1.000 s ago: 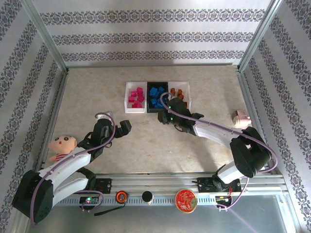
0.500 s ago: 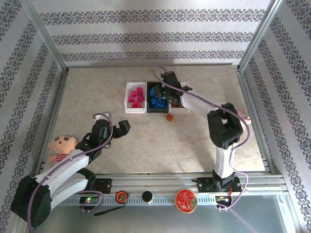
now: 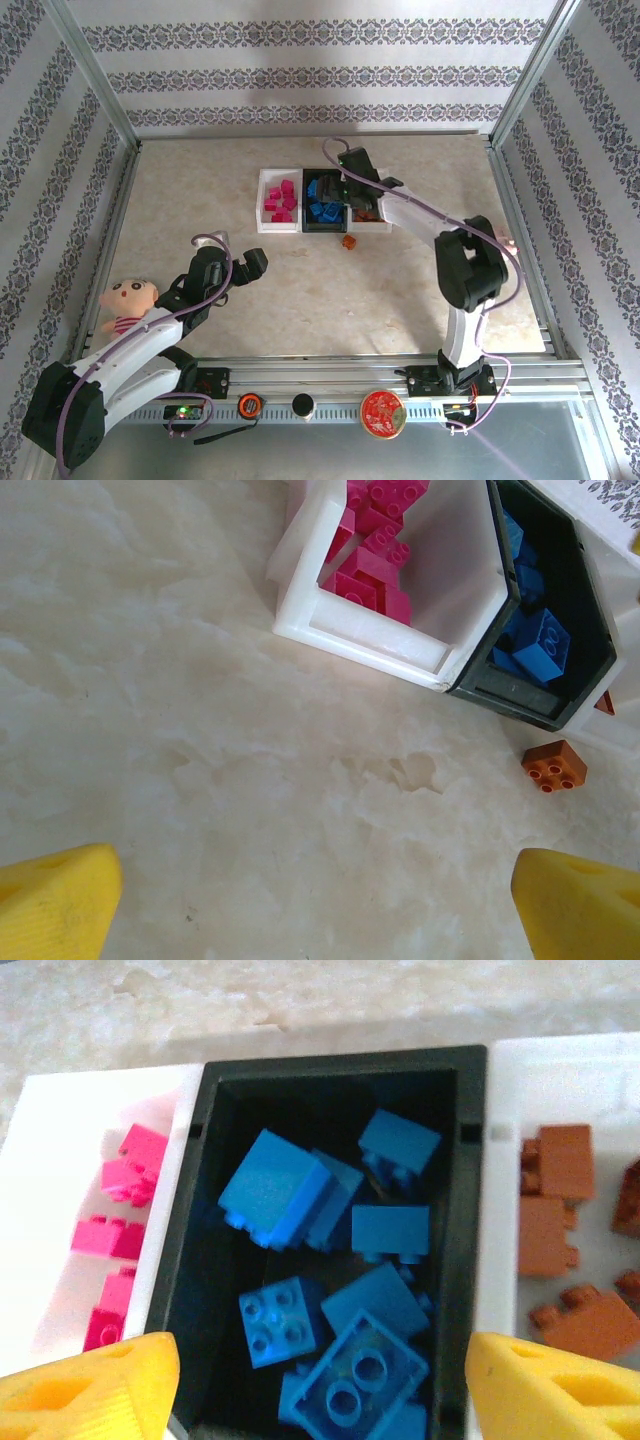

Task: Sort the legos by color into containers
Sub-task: Place the lego in the container, then pick up the lego from the center of the table.

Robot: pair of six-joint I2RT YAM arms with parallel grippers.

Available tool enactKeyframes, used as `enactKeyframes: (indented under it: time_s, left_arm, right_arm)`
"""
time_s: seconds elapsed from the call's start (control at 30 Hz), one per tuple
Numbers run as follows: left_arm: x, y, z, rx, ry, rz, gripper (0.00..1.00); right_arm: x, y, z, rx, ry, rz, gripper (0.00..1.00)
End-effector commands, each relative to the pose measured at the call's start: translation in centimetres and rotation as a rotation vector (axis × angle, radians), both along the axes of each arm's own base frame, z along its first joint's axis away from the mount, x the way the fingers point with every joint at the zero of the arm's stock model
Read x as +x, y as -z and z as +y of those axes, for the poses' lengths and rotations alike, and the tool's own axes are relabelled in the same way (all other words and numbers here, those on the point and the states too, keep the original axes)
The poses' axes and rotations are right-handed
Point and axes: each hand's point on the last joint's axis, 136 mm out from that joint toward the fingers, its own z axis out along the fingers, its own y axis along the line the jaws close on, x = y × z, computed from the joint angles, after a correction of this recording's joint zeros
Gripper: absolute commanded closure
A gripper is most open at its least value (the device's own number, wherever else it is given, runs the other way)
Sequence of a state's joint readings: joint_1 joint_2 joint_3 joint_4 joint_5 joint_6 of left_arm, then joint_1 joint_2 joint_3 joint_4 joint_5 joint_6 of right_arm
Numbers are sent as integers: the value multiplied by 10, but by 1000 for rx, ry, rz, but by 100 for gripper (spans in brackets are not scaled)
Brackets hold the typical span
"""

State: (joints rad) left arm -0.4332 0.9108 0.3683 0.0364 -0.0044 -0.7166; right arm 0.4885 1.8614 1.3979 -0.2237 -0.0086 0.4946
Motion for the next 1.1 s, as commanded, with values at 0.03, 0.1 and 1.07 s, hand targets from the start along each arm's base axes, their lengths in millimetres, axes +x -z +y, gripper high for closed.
enactKeyframes:
  time_s: [0.03,0.1,1.07]
  left_arm:
    - [-7,8,2,11,-6,18,0]
    - [-7,8,3,14,-9,15,0]
    - [-5,-3,3,22,-1,-16,0]
  right_arm:
    - [-32,-35,0,46,-18,-89,21]
    - [-52,-31,0,44,-31,-95,20]
    - [-76,112,-18,-86,-75,92,49]
